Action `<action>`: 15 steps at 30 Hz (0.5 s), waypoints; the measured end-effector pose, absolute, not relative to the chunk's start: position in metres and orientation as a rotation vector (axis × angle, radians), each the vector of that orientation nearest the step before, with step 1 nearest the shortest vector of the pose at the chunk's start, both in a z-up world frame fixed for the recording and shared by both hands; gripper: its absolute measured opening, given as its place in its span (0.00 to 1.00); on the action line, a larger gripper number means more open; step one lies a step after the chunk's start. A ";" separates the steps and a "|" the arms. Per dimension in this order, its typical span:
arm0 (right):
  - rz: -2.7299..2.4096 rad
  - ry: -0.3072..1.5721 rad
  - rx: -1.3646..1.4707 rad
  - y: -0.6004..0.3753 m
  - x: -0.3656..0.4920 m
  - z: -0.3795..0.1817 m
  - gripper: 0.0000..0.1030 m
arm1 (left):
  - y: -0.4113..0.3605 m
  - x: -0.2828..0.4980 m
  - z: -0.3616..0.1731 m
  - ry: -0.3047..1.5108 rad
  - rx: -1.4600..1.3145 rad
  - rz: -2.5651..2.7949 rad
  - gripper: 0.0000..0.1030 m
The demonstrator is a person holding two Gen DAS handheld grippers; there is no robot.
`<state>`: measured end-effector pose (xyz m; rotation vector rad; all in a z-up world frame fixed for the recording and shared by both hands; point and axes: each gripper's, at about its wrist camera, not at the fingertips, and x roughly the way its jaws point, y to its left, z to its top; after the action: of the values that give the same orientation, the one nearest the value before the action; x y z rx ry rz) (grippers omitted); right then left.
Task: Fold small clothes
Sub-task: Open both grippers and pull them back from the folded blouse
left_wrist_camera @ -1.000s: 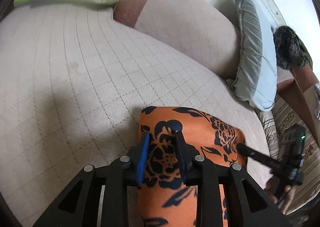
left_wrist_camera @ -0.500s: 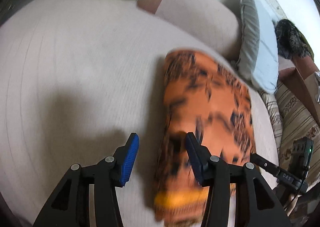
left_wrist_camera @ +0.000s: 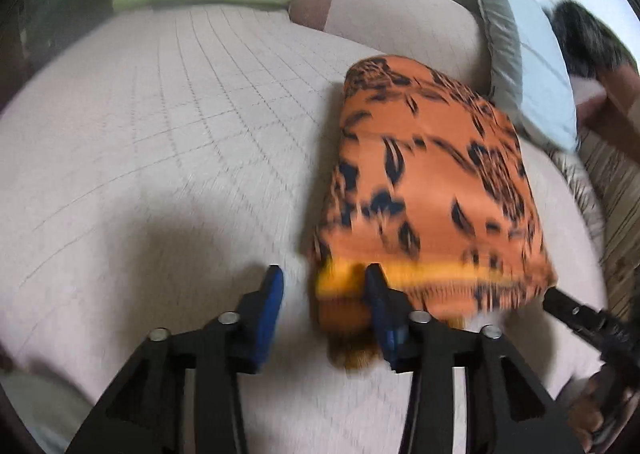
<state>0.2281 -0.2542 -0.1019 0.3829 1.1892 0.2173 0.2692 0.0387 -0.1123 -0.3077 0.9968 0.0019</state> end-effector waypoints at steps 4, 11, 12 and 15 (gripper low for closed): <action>0.213 1.194 0.344 -0.243 0.204 -0.092 0.52 | 0.015 0.232 -0.100 0.979 -0.244 0.007 0.48; 0.206 1.178 0.266 -0.225 0.164 -0.075 0.69 | -0.008 0.178 -0.076 0.923 -0.155 0.027 0.52; 0.207 1.174 0.263 -0.224 0.160 -0.072 0.69 | -0.009 0.173 -0.072 0.916 -0.156 0.026 0.54; 0.207 1.150 0.246 -0.219 0.149 -0.062 0.74 | -0.013 0.156 -0.064 0.893 -0.141 0.017 0.60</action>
<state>0.1489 -0.2186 -0.0617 0.2460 1.1496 0.2074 0.1556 -0.0128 -0.0638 -0.1411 0.8934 0.0165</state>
